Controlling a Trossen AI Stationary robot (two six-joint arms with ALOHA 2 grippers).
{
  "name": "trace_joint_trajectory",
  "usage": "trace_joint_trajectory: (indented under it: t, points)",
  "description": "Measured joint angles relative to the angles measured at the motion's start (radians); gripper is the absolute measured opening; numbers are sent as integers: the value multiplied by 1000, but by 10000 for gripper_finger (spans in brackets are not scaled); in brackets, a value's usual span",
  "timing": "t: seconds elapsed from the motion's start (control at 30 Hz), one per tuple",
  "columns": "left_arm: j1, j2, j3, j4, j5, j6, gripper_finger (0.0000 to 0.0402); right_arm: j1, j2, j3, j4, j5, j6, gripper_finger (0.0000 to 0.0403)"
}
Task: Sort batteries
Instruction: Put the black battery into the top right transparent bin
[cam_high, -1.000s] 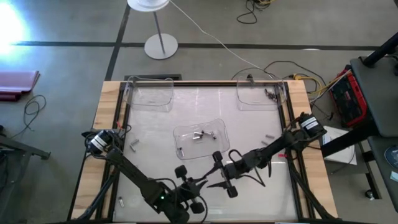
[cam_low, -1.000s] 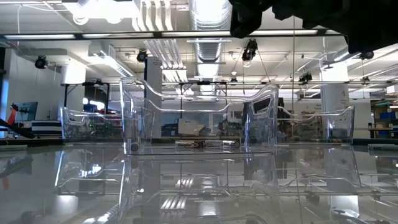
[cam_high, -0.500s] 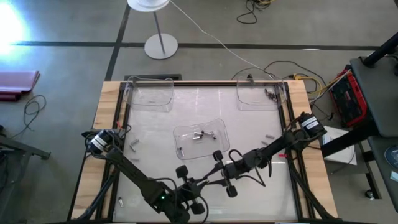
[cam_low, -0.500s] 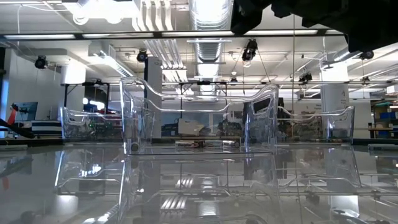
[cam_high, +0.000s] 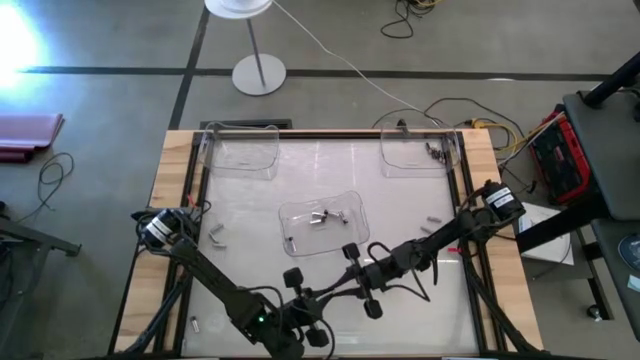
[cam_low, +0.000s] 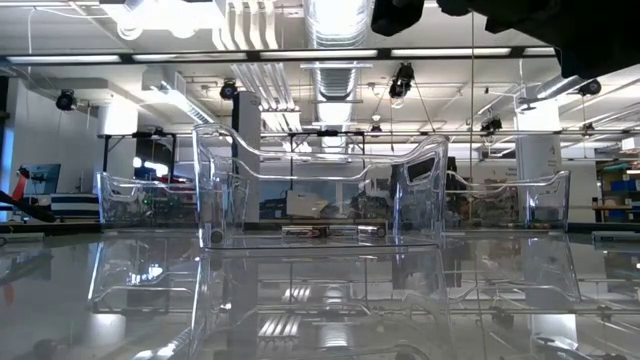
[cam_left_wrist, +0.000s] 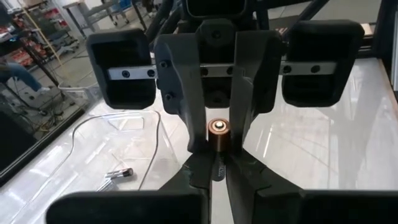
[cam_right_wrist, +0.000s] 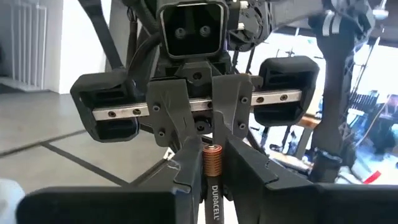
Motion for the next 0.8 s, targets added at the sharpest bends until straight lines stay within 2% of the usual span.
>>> trace_joint_trajectory:
  t: [0.2,0.33,0.67,0.8]
  points:
    - [0,-9,-1,14,-9,-19,6,0,-1,1,2,-7,-22,25]
    - [0,-14,-1,19,-39,-19,17,-1,-8,2,0,-1,-17,24]
    - [-21,-15,-1,2,-53,-87,111,-1,-60,1,-110,-3,-8,24]
    - [-62,-20,-1,-93,-67,-244,153,-1,-111,-6,-229,6,-9,24]
